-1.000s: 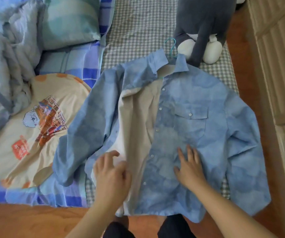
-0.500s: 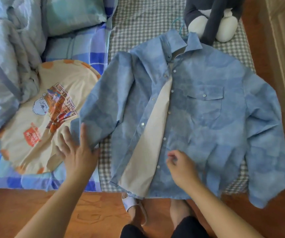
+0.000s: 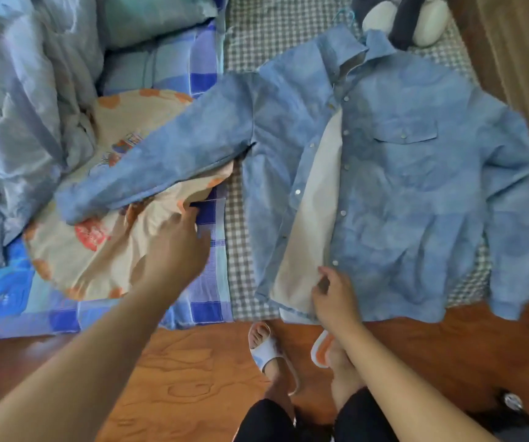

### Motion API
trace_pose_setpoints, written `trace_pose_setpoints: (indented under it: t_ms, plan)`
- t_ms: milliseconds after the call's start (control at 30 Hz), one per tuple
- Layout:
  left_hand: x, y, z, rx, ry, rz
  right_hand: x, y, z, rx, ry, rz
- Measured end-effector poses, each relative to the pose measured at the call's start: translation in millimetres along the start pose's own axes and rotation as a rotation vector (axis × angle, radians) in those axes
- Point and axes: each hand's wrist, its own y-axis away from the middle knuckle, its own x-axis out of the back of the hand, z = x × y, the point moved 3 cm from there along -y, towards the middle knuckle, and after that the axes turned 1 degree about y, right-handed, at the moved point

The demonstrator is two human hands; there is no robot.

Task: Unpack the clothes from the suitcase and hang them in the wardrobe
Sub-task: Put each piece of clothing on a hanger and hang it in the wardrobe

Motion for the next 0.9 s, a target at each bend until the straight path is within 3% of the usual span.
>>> trace_pose_setpoints:
  t_ms: [67,100,267,433,500,600,667,733,767,833,900]
  plan:
    - [-64.6,43.7,42.4,0.165,0.373,-0.300,12.8,5.6,21.6,-0.024,0.051,0.120]
    - [-92.0,60.7,55.6,0.247,0.488,-0.349,17.4,6.2,31.5,-0.031,0.091,0.149]
    - [-128.7,92.3,62.0,0.414,0.635,-0.099,17.1,-3.2,56.8,0.004,0.188,0.156]
    - [-61.6,102.9,31.6,0.305,0.500,0.191,2.2,-26.7,26.6,0.193,0.297,0.371]
    - [-34.7,96.5,10.8,0.255,0.436,0.295,-4.1,-42.2,19.2,0.121,0.345,0.348]
    - [-8.4,90.6,-10.5,0.140,0.212,0.323,-5.6,-53.0,19.4,0.123,0.414,0.314]
    - [4.7,96.5,-9.1,0.021,0.035,0.460,9.2,-55.1,25.2,0.125,0.312,0.293]
    - [2.9,121.5,19.0,-0.242,0.018,0.570,35.3,-53.7,36.1,0.071,0.153,0.306]
    - [-10.1,137.3,41.6,-0.420,0.068,0.499,52.6,-50.2,42.0,0.063,0.083,0.351]
    - [-61.7,164.4,83.7,-0.697,0.102,0.135,90.0,-34.0,54.2,0.054,-0.015,0.442]
    - [-119.2,178.2,113.4,-0.748,-0.038,-0.235,123.1,-7.6,61.4,0.036,-0.097,0.477]
